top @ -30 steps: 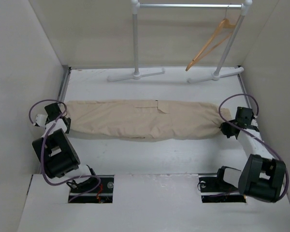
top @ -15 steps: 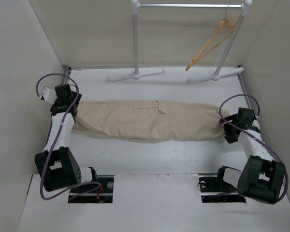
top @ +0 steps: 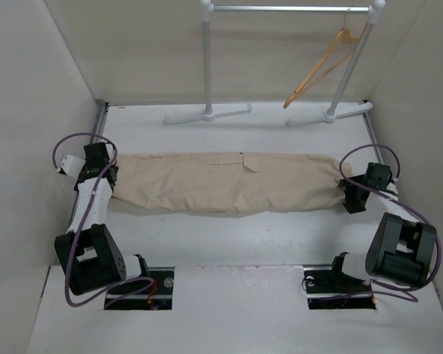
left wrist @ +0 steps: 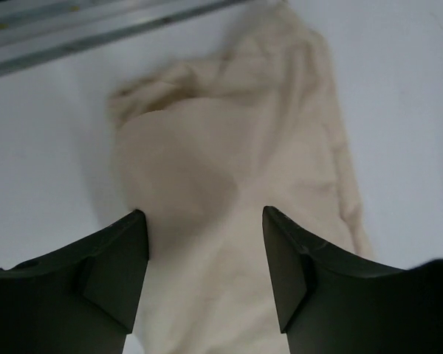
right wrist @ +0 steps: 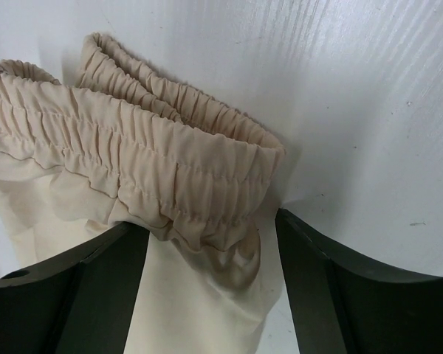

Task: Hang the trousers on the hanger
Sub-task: Fold the trousers at the center of the board.

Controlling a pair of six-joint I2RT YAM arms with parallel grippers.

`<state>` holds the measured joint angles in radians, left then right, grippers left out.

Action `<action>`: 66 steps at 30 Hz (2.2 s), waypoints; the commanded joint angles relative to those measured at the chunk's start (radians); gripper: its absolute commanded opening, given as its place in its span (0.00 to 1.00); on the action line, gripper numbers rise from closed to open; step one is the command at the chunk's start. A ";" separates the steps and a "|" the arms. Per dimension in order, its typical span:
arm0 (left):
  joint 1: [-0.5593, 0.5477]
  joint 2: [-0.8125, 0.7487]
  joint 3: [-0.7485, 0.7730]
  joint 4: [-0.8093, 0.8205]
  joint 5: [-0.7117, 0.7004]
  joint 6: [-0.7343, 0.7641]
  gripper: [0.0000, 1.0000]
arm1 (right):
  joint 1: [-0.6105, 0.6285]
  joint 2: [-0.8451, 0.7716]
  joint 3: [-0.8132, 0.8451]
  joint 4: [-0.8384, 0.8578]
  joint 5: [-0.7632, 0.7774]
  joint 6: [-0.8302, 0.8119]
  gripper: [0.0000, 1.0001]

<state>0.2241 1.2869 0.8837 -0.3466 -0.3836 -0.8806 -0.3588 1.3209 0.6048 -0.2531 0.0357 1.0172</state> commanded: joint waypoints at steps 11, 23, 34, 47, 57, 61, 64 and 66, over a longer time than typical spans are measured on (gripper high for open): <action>0.260 -0.049 0.201 -0.131 -0.086 -0.077 0.73 | 0.024 -0.075 -0.051 -0.022 0.009 0.012 0.83; -0.015 0.072 -0.030 0.144 0.191 -0.170 0.35 | 0.013 0.012 -0.026 0.067 -0.043 0.040 0.60; 0.353 0.169 -0.245 0.514 0.331 -0.218 0.25 | -0.009 0.084 -0.023 0.101 -0.039 0.032 0.62; 0.196 0.210 -0.031 0.563 0.413 -0.227 0.36 | -0.022 0.228 0.013 0.193 -0.043 0.057 0.16; -0.177 0.218 0.058 0.486 0.359 -0.173 0.36 | -0.013 -0.237 0.160 -0.129 0.194 -0.017 0.07; -0.349 0.229 0.129 0.411 0.350 -0.166 0.36 | 0.017 -0.340 0.245 -0.196 0.220 -0.091 0.08; -0.450 0.224 0.194 0.322 0.330 -0.132 0.36 | 0.095 -0.405 0.295 -0.222 0.236 -0.160 0.08; -0.505 0.213 0.242 0.252 0.296 -0.094 0.36 | 0.155 -0.436 0.331 -0.235 0.239 -0.198 0.08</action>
<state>-0.2340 1.5291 1.0428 0.0086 -0.0311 -1.0367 -0.2653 0.9218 0.8696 -0.4366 0.2337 0.9085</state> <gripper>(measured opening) 0.360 0.185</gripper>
